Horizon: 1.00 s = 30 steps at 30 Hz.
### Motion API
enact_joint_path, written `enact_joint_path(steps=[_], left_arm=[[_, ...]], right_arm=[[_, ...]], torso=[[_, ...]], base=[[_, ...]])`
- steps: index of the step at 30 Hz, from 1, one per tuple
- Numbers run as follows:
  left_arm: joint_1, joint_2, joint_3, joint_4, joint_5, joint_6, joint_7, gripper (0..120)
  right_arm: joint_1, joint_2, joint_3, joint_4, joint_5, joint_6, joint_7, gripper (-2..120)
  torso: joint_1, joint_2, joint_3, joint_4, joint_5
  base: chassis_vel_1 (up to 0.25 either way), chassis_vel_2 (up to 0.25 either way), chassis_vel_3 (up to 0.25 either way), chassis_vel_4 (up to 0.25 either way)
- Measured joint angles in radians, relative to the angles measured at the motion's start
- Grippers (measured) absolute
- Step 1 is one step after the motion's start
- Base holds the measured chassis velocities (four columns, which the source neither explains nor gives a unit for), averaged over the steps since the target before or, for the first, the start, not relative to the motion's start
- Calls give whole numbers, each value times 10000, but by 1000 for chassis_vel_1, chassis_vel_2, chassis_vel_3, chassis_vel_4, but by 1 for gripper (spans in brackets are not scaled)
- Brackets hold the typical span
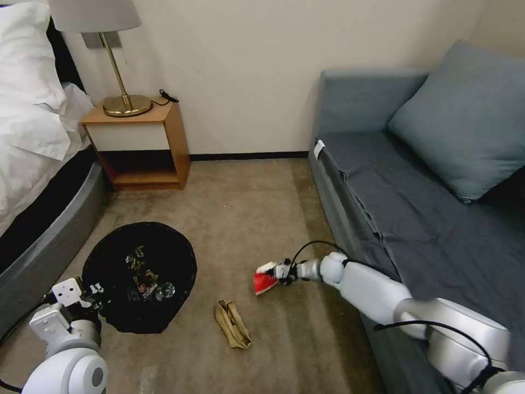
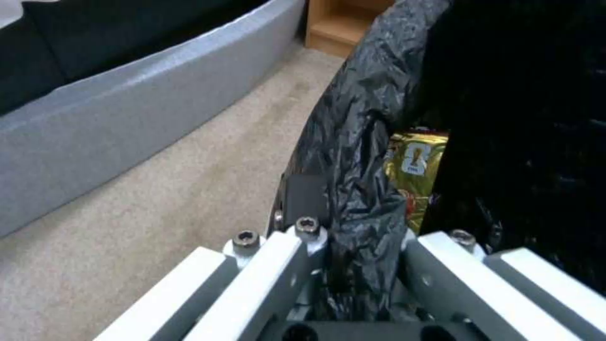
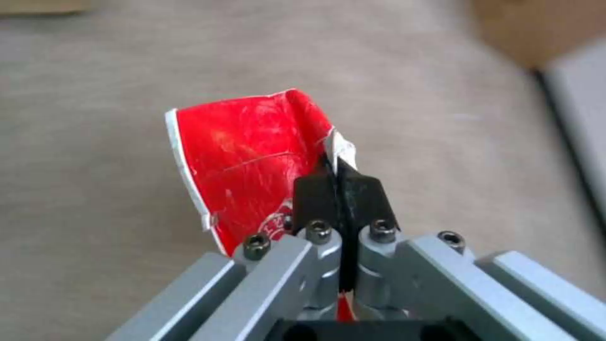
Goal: Pick up the trash bin, then pick up the garbage on the floor and place it into the trash bin.
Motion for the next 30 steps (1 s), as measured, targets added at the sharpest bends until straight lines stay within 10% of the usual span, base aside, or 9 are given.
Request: enact_joint_path(steps=[11, 14, 20, 30], left_arm=[[-96, 65, 12, 138, -56, 45, -12, 2], [-115, 63, 20, 167, -56, 46, -12, 2], [-108, 50, 16, 170, -44, 48, -17, 2], [-101, -1, 88, 28, 5, 98, -38, 2]], right_arm=[[779, -1368, 1313, 4027, 1814, -737, 677, 0], [1033, -1448, 692, 6481, 4057, -1679, 1467, 0], [1092, -732, -910, 9056, 6487, -2625, 3223, 0], [1223, 633, -3086, 9677, 7070, -2984, 4526, 0]], torso=[[0, 1, -1, 0, -5], [0, 1, -2, 4, -8], [0, 0, -1, 4, -5], [0, 1, -2, 3, -7]], base=[[0, 0, 0, 0], [0, 0, 0, 0], [0, 0, 0, 0], [0, 0, 0, 0]])
